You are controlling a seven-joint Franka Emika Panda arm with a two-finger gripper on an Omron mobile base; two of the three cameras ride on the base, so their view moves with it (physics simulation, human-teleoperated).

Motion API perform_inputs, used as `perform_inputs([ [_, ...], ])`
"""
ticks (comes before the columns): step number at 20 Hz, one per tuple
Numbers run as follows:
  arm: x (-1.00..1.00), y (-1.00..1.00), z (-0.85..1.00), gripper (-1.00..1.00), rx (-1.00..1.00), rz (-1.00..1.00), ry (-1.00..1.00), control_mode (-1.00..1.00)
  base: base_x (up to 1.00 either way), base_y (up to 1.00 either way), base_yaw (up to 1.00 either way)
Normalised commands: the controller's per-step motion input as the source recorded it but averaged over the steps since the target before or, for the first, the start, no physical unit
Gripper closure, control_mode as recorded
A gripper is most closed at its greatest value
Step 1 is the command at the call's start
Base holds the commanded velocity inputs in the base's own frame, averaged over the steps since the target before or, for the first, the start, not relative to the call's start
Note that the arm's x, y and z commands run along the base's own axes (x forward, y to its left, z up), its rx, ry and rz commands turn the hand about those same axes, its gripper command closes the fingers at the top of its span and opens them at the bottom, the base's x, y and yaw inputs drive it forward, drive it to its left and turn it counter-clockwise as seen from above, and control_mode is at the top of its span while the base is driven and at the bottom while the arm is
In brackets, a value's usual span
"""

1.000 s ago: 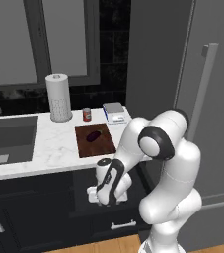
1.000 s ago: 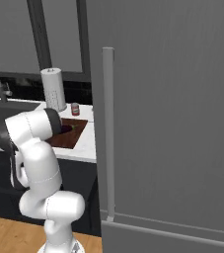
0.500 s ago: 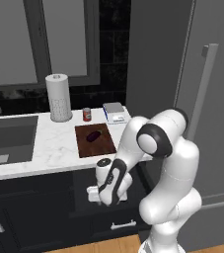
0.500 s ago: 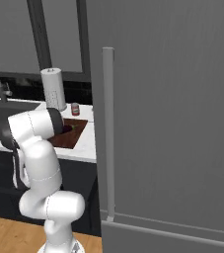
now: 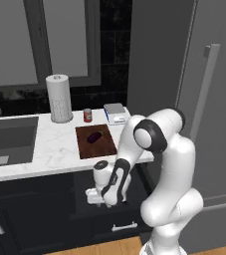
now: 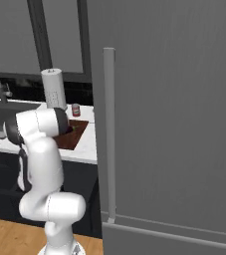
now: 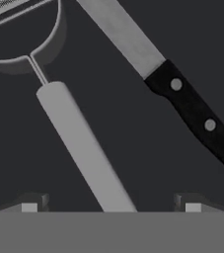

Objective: Place the appropriate cutting tool for cutting the eggplant skin on the cutting board.

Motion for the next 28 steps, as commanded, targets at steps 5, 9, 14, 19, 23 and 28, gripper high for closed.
perform_inputs([
  [5,0.0,0.17,-0.25,-1.0,-0.01,0.0,0.0,-1.0,0.0,0.0,0.0],
  [9,0.0,0.05,-0.22,-1.0,0.0,0.0,0.0,-1.0,0.0,0.0,0.0],
  [14,0.0,0.02,-0.35,1.0,-0.02,0.0,0.0,-1.0,0.0,0.0,0.0],
  [19,-0.13,0.0,-0.51,1.0,-0.03,0.0,0.0,-1.0,0.0,0.0,0.0],
  [23,-0.33,-0.13,-0.43,1.0,-0.01,0.0,0.0,-1.0,0.0,0.0,0.0],
  [28,-0.72,-0.12,-0.39,1.0,-0.02,0.0,0.0,-1.0,0.0,0.0,0.0],
])
